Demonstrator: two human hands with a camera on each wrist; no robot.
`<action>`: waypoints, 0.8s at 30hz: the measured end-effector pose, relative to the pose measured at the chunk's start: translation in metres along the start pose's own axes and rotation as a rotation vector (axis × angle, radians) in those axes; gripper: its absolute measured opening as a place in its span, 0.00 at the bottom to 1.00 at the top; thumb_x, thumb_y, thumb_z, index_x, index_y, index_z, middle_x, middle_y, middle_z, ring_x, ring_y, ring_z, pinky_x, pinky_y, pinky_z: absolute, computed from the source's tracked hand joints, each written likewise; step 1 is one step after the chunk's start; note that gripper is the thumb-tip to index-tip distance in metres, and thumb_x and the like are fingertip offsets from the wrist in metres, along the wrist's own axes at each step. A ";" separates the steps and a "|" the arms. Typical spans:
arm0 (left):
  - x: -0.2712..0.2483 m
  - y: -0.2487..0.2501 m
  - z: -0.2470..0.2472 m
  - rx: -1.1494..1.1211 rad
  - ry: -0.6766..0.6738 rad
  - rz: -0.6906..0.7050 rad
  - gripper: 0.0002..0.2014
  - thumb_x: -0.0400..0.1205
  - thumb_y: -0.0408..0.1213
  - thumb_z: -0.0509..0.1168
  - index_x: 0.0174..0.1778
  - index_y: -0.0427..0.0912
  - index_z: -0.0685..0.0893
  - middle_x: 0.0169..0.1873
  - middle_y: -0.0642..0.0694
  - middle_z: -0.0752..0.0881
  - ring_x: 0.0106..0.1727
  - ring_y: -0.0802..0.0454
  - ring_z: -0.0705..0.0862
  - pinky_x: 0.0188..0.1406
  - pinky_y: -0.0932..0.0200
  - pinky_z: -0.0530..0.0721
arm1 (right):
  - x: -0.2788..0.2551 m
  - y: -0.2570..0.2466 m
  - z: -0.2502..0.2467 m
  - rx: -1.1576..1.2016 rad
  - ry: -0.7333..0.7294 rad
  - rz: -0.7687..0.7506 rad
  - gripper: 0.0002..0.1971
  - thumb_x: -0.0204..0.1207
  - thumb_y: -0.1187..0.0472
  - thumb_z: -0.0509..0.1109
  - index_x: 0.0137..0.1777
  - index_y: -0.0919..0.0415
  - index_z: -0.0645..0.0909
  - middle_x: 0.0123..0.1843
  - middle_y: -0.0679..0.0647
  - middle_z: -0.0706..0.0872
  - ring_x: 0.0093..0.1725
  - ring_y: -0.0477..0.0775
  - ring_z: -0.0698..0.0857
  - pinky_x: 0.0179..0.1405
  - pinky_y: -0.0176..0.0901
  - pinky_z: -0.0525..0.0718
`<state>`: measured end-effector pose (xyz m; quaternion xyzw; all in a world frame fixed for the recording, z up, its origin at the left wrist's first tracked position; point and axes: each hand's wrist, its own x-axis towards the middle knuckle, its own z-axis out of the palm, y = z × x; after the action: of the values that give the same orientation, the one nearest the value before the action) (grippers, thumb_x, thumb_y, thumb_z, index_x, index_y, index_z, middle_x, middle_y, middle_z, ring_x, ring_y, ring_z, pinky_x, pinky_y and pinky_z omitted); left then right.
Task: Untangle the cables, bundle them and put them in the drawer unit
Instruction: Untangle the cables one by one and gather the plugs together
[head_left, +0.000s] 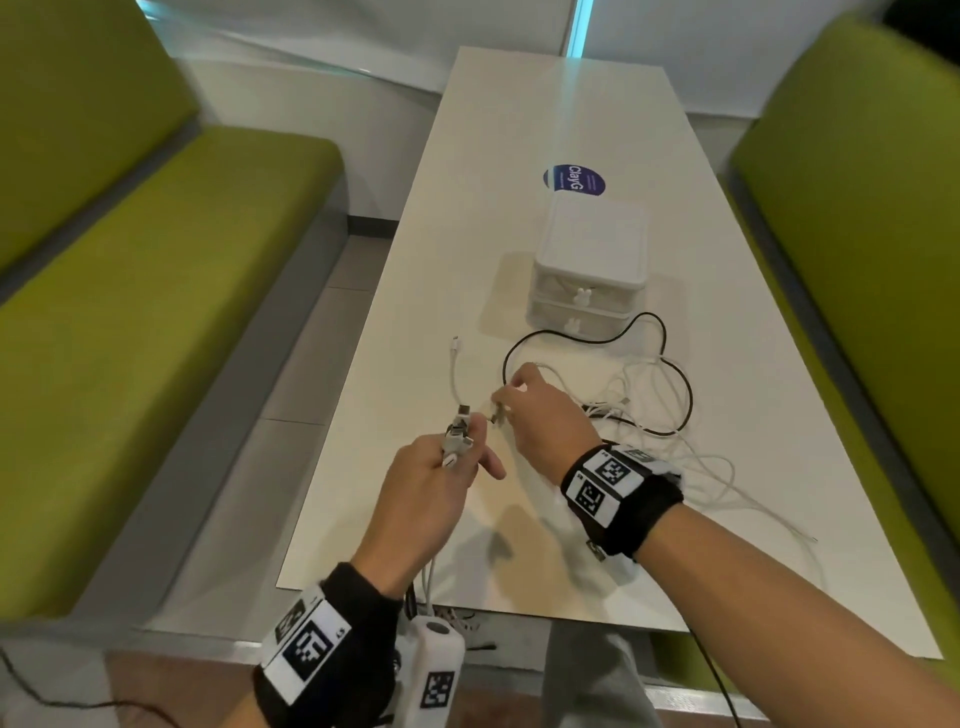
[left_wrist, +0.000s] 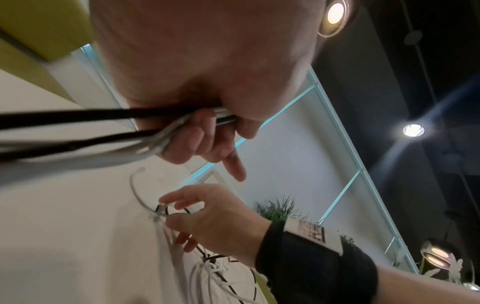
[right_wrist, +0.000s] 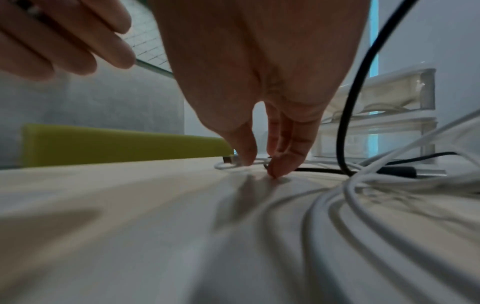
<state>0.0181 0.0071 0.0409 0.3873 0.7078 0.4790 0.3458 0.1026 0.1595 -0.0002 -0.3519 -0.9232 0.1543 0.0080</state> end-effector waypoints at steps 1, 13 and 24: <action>0.001 0.000 0.001 -0.003 0.003 -0.004 0.30 0.83 0.63 0.50 0.29 0.48 0.88 0.23 0.47 0.71 0.24 0.51 0.69 0.29 0.58 0.64 | 0.004 0.001 0.002 -0.017 0.002 -0.004 0.11 0.82 0.63 0.62 0.62 0.59 0.81 0.65 0.58 0.74 0.48 0.64 0.83 0.39 0.48 0.76; 0.012 0.001 0.001 -0.087 0.221 0.000 0.13 0.85 0.52 0.62 0.40 0.52 0.86 0.18 0.61 0.77 0.22 0.59 0.71 0.33 0.56 0.70 | -0.013 -0.021 -0.034 0.373 0.401 -0.199 0.04 0.81 0.60 0.68 0.52 0.58 0.82 0.49 0.48 0.83 0.38 0.39 0.73 0.42 0.37 0.75; -0.014 0.019 0.015 -0.302 0.238 0.236 0.12 0.80 0.46 0.69 0.55 0.46 0.91 0.32 0.58 0.87 0.28 0.67 0.78 0.29 0.73 0.72 | -0.074 -0.022 -0.064 0.399 0.282 -0.294 0.02 0.79 0.60 0.71 0.48 0.57 0.83 0.45 0.45 0.87 0.36 0.37 0.75 0.39 0.36 0.75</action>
<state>0.0418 0.0063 0.0562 0.3519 0.6138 0.6589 0.2554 0.1517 0.1138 0.0737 -0.2236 -0.9055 0.2798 0.2277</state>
